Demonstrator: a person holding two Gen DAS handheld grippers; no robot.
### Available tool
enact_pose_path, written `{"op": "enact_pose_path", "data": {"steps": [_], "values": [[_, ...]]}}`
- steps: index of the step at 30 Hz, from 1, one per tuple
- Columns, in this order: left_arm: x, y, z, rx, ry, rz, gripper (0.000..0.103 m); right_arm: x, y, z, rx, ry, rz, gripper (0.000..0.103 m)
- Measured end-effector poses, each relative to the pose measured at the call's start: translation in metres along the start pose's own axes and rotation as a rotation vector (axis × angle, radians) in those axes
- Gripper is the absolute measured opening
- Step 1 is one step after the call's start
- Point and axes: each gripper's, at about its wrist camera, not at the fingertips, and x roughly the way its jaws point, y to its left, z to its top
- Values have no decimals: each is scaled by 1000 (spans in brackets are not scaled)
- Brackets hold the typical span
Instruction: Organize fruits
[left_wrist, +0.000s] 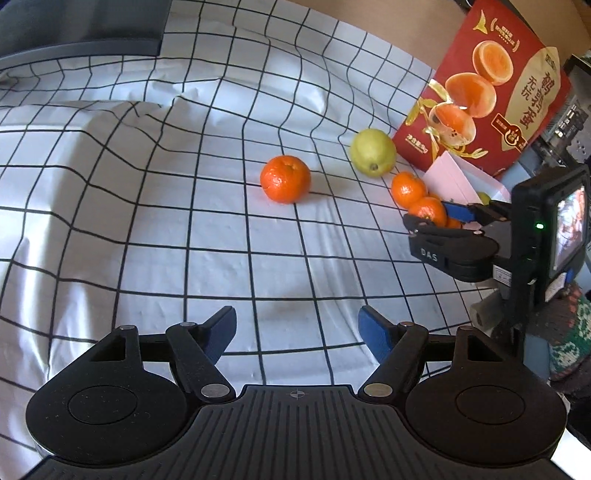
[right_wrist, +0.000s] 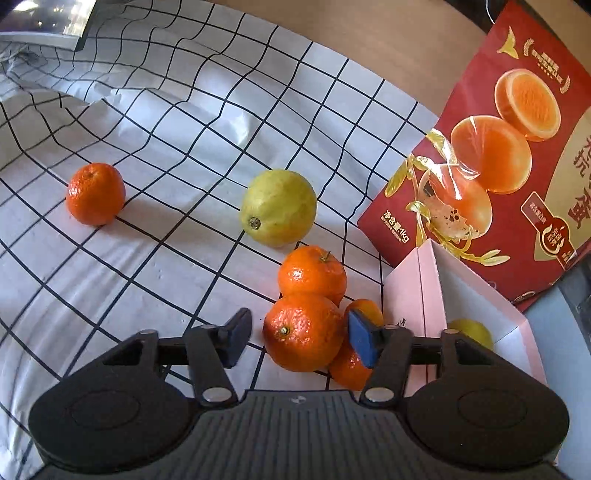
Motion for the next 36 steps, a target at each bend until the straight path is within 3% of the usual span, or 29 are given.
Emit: {"op": "enact_pose_path", "data": {"steps": [8, 15, 23, 30, 34, 36], "values": [[14, -9, 10, -3, -7, 18, 78, -36, -18, -9, 129, 20, 120, 46], [30, -22, 52, 59, -72, 61, 78, -89, -34, -50, 252, 50, 251, 46], [71, -32, 75, 148, -49, 169, 78, -102, -58, -96, 357, 112, 240, 47], [90, -33, 80, 177, -15, 176, 76, -106, -68, -111, 399, 102, 226, 50], [93, -32, 79, 191, -19, 216, 62, -101, -66, -117, 400, 136, 224, 51], [92, -32, 78, 204, -25, 245, 47, -98, -67, -120, 410, 153, 227, 52]]}}
